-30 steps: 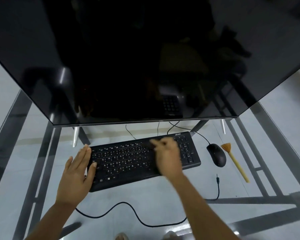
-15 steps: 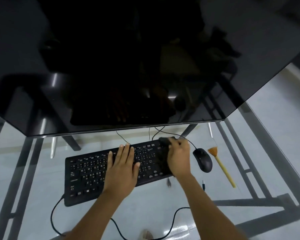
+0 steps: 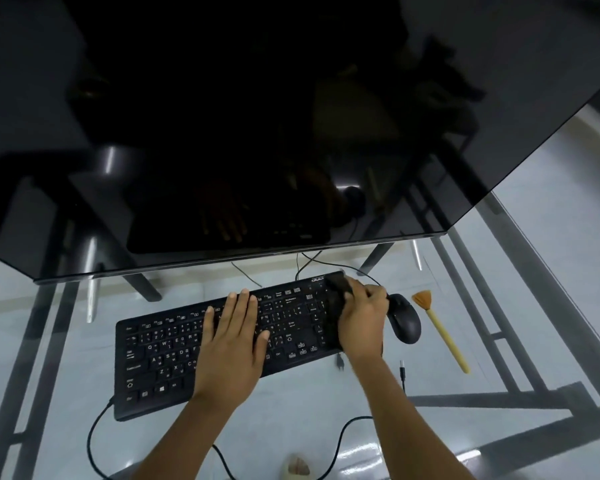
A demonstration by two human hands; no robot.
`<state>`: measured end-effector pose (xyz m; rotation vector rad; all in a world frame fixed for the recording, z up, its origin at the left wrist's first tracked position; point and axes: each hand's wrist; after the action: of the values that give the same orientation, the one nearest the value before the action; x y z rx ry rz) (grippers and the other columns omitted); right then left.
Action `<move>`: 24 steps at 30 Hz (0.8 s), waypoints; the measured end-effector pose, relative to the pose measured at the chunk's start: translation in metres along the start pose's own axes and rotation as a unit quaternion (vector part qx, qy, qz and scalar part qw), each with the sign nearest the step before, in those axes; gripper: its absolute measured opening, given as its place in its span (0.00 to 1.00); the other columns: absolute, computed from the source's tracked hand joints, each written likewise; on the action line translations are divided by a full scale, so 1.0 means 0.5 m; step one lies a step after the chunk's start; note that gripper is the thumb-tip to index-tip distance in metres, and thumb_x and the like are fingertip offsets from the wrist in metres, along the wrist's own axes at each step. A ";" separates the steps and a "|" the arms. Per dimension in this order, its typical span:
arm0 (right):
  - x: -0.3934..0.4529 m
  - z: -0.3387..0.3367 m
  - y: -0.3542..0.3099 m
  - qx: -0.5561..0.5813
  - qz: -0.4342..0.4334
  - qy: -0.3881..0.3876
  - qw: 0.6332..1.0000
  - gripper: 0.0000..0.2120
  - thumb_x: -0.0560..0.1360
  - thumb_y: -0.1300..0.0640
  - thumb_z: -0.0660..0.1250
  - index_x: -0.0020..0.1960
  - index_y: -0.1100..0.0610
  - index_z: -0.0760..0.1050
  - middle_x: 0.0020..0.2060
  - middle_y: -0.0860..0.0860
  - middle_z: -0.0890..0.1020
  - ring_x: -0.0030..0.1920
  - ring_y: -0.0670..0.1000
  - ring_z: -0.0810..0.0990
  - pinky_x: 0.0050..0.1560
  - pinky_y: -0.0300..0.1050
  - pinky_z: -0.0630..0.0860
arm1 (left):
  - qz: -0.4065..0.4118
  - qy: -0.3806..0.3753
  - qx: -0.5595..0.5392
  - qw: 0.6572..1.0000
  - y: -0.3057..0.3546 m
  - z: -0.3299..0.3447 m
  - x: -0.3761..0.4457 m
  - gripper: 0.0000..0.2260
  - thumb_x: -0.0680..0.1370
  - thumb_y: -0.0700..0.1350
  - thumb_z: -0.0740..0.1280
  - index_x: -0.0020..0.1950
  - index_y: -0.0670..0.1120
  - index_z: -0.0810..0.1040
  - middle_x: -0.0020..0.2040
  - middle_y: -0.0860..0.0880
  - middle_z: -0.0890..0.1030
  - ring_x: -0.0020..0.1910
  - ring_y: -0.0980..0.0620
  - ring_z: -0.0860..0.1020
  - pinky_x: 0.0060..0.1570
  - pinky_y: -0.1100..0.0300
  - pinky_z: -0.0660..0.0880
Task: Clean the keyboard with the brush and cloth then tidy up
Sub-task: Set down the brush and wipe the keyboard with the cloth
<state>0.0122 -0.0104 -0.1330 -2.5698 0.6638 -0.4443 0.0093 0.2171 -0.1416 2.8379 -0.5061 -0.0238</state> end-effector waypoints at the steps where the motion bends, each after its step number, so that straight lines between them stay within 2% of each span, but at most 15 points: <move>1: -0.017 0.003 -0.020 0.004 -0.004 0.003 1.000 0.17 0.76 0.67 0.64 0.63 0.58 0.77 0.52 0.59 0.73 0.49 0.58 0.74 0.52 0.51 0.76 | 0.000 0.001 0.001 1.000 0.000 0.001 0.000 0.26 0.81 0.56 0.48 0.76 0.44 0.58 0.77 0.48 0.57 0.77 0.50 0.51 0.73 0.43 0.50; 3: -0.073 0.013 -0.063 0.023 -0.089 -0.021 0.996 0.22 0.72 0.69 0.65 0.64 0.56 0.77 0.51 0.58 0.74 0.45 0.57 0.74 0.48 0.50 0.75 | 0.002 -0.001 -0.001 1.000 0.001 0.002 0.000 0.26 0.81 0.56 0.48 0.77 0.44 0.58 0.77 0.48 0.57 0.77 0.50 0.51 0.73 0.44 0.49; 6: -0.140 0.007 -0.074 0.042 -0.253 -0.130 0.958 0.26 0.72 0.67 0.68 0.67 0.50 0.73 0.53 0.53 0.72 0.48 0.52 0.73 0.48 0.43 0.75 | 0.013 -0.003 -0.005 1.000 -0.001 -0.001 0.000 0.26 0.81 0.56 0.48 0.77 0.45 0.58 0.78 0.48 0.57 0.77 0.50 0.50 0.73 0.45 0.47; 7: -0.135 -0.004 -0.058 0.074 -0.253 -0.153 0.953 0.26 0.73 0.67 0.67 0.67 0.48 0.73 0.55 0.51 0.71 0.50 0.51 0.73 0.48 0.41 0.77 | 0.016 -0.004 -0.007 1.000 -0.002 -0.002 0.000 0.26 0.82 0.56 0.48 0.77 0.45 0.58 0.78 0.48 0.57 0.77 0.50 0.51 0.73 0.46 0.47; 8: -0.122 -0.016 -0.040 0.119 -0.213 -0.162 0.956 0.26 0.74 0.69 0.66 0.66 0.47 0.74 0.55 0.50 0.69 0.51 0.50 0.74 0.48 0.40 0.79 | 0.018 -0.006 -0.006 1.000 -0.003 -0.004 0.000 0.27 0.82 0.57 0.48 0.77 0.45 0.57 0.77 0.48 0.57 0.77 0.50 0.51 0.73 0.46 0.47; 10: -0.087 -0.031 0.003 0.148 -0.112 -0.097 0.978 0.23 0.75 0.71 0.64 0.64 0.51 0.77 0.53 0.49 0.68 0.51 0.51 0.75 0.51 0.40 0.78 | 0.016 -0.005 -0.003 1.000 -0.005 -0.007 0.000 0.27 0.82 0.57 0.48 0.77 0.45 0.58 0.77 0.48 0.57 0.77 0.50 0.52 0.73 0.46 0.48; 12: -0.066 -0.032 0.021 0.100 -0.043 -0.018 0.994 0.20 0.75 0.72 0.65 0.64 0.59 0.77 0.51 0.51 0.69 0.50 0.53 0.74 0.56 0.36 0.71 | 0.014 -0.006 -0.001 1.000 -0.006 -0.009 0.000 0.27 0.82 0.57 0.48 0.76 0.44 0.58 0.77 0.48 0.58 0.77 0.50 0.52 0.73 0.45 0.48; 13: -0.071 -0.026 0.011 0.083 -0.026 -0.005 0.996 0.19 0.74 0.72 0.65 0.64 0.60 0.77 0.50 0.53 0.71 0.49 0.54 0.74 0.56 0.37 0.70 | 0.014 -0.010 0.001 1.000 -0.007 -0.009 0.000 0.27 0.82 0.57 0.47 0.76 0.44 0.58 0.77 0.48 0.58 0.77 0.50 0.52 0.72 0.45 0.48; 14: -0.082 -0.020 -0.010 0.063 -0.042 -0.006 0.997 0.20 0.73 0.72 0.67 0.63 0.60 0.77 0.50 0.55 0.72 0.48 0.55 0.74 0.55 0.37 0.69 | 0.013 -0.008 -0.001 1.000 -0.007 -0.008 -0.001 0.27 0.82 0.58 0.47 0.76 0.44 0.59 0.77 0.48 0.58 0.77 0.50 0.53 0.72 0.45 0.48; 16: -0.117 -0.008 -0.050 0.040 -0.130 -0.041 0.990 0.20 0.71 0.70 0.69 0.61 0.57 0.79 0.50 0.56 0.75 0.47 0.55 0.73 0.53 0.36 0.67 | 0.017 -0.008 -0.007 1.000 -0.005 -0.009 0.002 0.27 0.82 0.58 0.48 0.76 0.44 0.58 0.77 0.48 0.58 0.77 0.49 0.53 0.73 0.46 0.48; 18: -0.119 -0.011 -0.069 0.055 -0.209 -0.107 0.971 0.19 0.73 0.67 0.68 0.62 0.53 0.79 0.51 0.54 0.74 0.48 0.51 0.72 0.53 0.38 0.71 | 0.023 -0.018 -0.014 0.999 -0.003 -0.011 0.006 0.27 0.82 0.58 0.48 0.77 0.45 0.57 0.77 0.48 0.57 0.77 0.50 0.52 0.72 0.47 0.47; 19: -0.102 -0.013 -0.068 0.063 -0.214 -0.123 0.967 0.18 0.74 0.66 0.68 0.62 0.53 0.79 0.51 0.53 0.74 0.49 0.49 0.71 0.54 0.39 0.72 | 0.026 -0.023 -0.012 0.999 -0.007 -0.013 0.007 0.28 0.82 0.59 0.48 0.77 0.45 0.56 0.77 0.49 0.56 0.77 0.50 0.51 0.72 0.47 0.46; 21: -0.055 -0.010 -0.053 0.064 -0.147 -0.079 0.984 0.17 0.75 0.67 0.67 0.61 0.55 0.79 0.51 0.55 0.74 0.50 0.51 0.72 0.57 0.45 0.75 | 0.039 -0.038 -0.011 0.998 -0.022 -0.015 0.007 0.29 0.81 0.61 0.46 0.78 0.47 0.52 0.78 0.51 0.53 0.77 0.52 0.48 0.73 0.49 0.44; 23: -0.016 -0.001 -0.049 0.065 -0.030 -0.025 0.997 0.15 0.76 0.67 0.65 0.61 0.59 0.79 0.51 0.59 0.75 0.51 0.58 0.74 0.56 0.53 0.76 | 0.056 -0.042 -0.015 0.997 -0.039 -0.018 0.006 0.31 0.80 0.63 0.45 0.78 0.49 0.49 0.78 0.52 0.49 0.77 0.55 0.43 0.73 0.52 0.39; 24: -0.007 0.005 -0.061 0.058 0.016 -0.008 0.998 0.15 0.75 0.67 0.65 0.60 0.60 0.79 0.51 0.60 0.75 0.51 0.60 0.74 0.55 0.54 0.75 | 0.062 -0.044 -0.018 0.997 -0.044 -0.020 0.006 0.31 0.79 0.64 0.45 0.78 0.49 0.48 0.78 0.53 0.47 0.77 0.56 0.42 0.73 0.52 0.37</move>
<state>0.0217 0.0163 -0.1208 -2.4471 0.6521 -0.4375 0.0202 0.2383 -0.1376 2.7736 -0.6931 -0.1337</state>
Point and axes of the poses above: each hand's wrist, its own x-axis towards the middle knuckle, its own z-axis out of the palm, y = z × x
